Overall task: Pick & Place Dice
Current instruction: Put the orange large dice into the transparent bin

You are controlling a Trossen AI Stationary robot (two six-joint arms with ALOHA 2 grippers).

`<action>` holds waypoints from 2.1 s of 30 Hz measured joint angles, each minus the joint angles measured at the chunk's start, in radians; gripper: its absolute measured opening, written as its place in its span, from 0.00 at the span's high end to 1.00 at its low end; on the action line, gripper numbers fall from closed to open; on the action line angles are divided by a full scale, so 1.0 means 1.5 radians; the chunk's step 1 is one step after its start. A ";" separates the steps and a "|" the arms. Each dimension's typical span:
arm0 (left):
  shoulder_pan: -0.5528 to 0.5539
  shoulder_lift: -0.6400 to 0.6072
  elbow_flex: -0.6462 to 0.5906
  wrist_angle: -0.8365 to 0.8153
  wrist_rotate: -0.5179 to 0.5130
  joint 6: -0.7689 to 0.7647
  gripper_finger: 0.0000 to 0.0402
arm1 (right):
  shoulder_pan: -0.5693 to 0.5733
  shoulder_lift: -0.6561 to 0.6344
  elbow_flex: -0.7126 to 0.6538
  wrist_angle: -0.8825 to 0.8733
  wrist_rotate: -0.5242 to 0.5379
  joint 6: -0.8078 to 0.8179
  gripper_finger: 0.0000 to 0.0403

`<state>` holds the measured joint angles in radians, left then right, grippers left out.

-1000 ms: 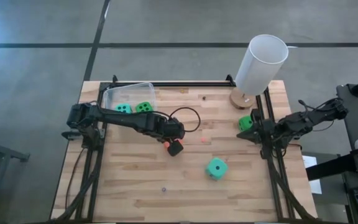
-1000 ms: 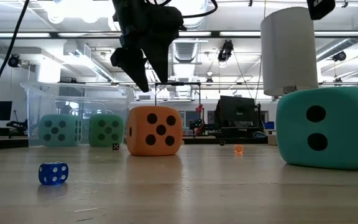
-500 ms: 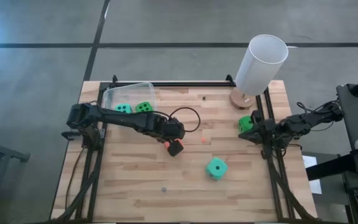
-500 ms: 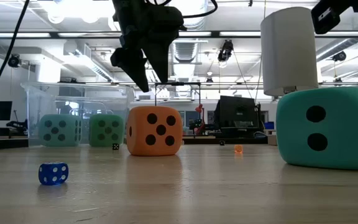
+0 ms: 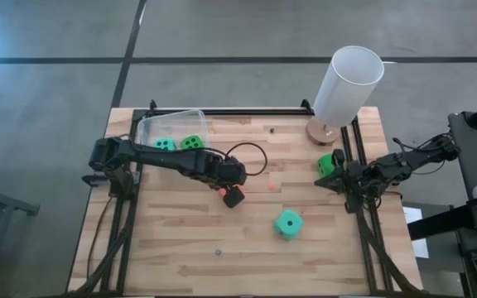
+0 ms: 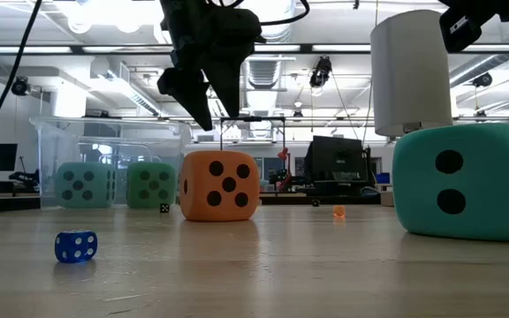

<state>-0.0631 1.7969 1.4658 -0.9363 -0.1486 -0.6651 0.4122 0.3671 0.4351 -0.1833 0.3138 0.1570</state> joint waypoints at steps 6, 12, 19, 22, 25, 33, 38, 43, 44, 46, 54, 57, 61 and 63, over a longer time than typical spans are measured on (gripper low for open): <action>0.000 0.000 0.000 0.000 0.000 0.001 0.17 | 0.000 0.001 0.000 0.001 0.000 0.000 0.98; 0.000 0.000 0.000 0.000 0.000 0.002 0.18 | 0.000 0.002 0.000 0.001 0.000 0.000 0.98; 0.000 0.000 0.000 0.000 0.000 0.002 0.18 | 0.000 0.001 0.000 0.001 0.000 0.000 0.98; 0.000 0.000 0.000 0.000 0.000 0.002 0.17 | 0.000 0.001 0.000 0.001 0.000 0.000 0.98; 0.000 0.000 0.000 0.000 0.000 0.002 0.16 | 0.000 0.001 0.000 0.001 0.000 0.000 0.98; 0.000 0.000 0.000 0.000 0.000 0.003 0.17 | 0.000 0.001 0.000 0.001 0.000 0.000 0.98; 0.000 0.000 0.000 0.000 0.000 0.004 0.19 | 0.000 0.001 0.000 0.001 0.000 0.000 0.98; 0.000 0.000 0.000 0.000 0.000 0.005 0.20 | 0.000 0.001 0.000 0.001 0.000 0.000 0.98; 0.000 0.000 0.000 0.000 0.000 0.006 0.20 | 0.000 0.001 0.000 0.001 0.000 0.000 0.98; 0.000 0.000 0.000 0.000 0.000 0.007 0.21 | 0.000 0.001 0.000 0.001 0.000 0.000 0.98; -0.001 0.000 0.000 0.000 0.000 0.010 0.21 | 0.000 0.001 0.000 0.001 0.000 0.000 0.98; -0.003 0.000 0.000 0.000 0.006 0.017 0.20 | 0.000 0.001 0.000 0.001 0.000 0.000 0.98; -0.005 0.000 0.000 -0.018 0.009 0.022 0.19 | 0.000 0.001 0.000 0.001 0.000 0.000 0.98; -0.005 0.000 0.000 -0.029 0.007 0.021 0.18 | 0.000 0.001 0.000 0.001 0.000 0.000 0.98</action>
<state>-0.0711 1.7969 1.4658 -0.9797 -0.1387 -0.6338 0.4122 0.3691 0.4351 -0.1820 0.3141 0.1566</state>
